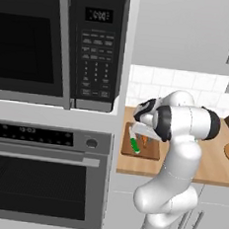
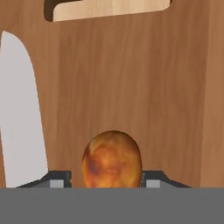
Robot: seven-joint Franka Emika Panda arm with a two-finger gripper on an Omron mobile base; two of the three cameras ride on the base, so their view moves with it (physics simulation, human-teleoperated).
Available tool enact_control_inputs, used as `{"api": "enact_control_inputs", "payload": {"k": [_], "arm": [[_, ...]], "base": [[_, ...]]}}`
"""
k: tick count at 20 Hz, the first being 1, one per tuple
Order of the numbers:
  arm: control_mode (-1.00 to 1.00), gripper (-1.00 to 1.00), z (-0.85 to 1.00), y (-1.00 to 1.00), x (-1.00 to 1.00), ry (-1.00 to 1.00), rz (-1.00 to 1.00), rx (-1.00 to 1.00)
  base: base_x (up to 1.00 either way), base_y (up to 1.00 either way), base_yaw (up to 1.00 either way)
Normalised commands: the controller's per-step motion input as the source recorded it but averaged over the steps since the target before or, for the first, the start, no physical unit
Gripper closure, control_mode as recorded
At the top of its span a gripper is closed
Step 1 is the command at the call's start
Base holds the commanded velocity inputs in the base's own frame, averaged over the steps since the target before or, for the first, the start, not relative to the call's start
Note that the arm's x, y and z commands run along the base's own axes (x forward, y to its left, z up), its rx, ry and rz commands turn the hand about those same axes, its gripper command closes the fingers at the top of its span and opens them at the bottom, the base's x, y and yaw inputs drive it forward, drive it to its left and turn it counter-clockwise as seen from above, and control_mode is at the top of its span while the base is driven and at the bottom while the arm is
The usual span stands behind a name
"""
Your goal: Pick up the knife from the drawer and place it on the cutting board. Then place the meat from the plate to the cutting board.
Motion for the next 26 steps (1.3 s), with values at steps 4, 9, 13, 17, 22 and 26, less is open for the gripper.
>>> {"api": "enact_control_inputs", "payload": {"k": [4,9,13,17,22,26], "arm": [[-1.0,-1.0,0.09,-0.01,0.0,0.02,0.0,0.0],[-1.0,-1.0,0.27,-0.14,-0.28,0.0,0.0,0.0],[-1.0,-1.0,0.34,-0.17,-0.45,-0.01,0.0,0.0],[-1.0,-1.0,0.55,0.0,-0.71,-0.13,0.0,0.0],[-1.0,-1.0,0.77,0.0,-0.66,-0.2,0.0,0.0],[-1.0,-1.0,0.79,0.01,-0.58,-0.2,0.01,0.0]], "base": [[0.0,0.0,0.0],[0.0,0.0,0.0],[0.0,0.0,0.0],[0.0,0.0,0.0],[0.0,0.0,0.0],[0.0,0.0,0.0]]}}
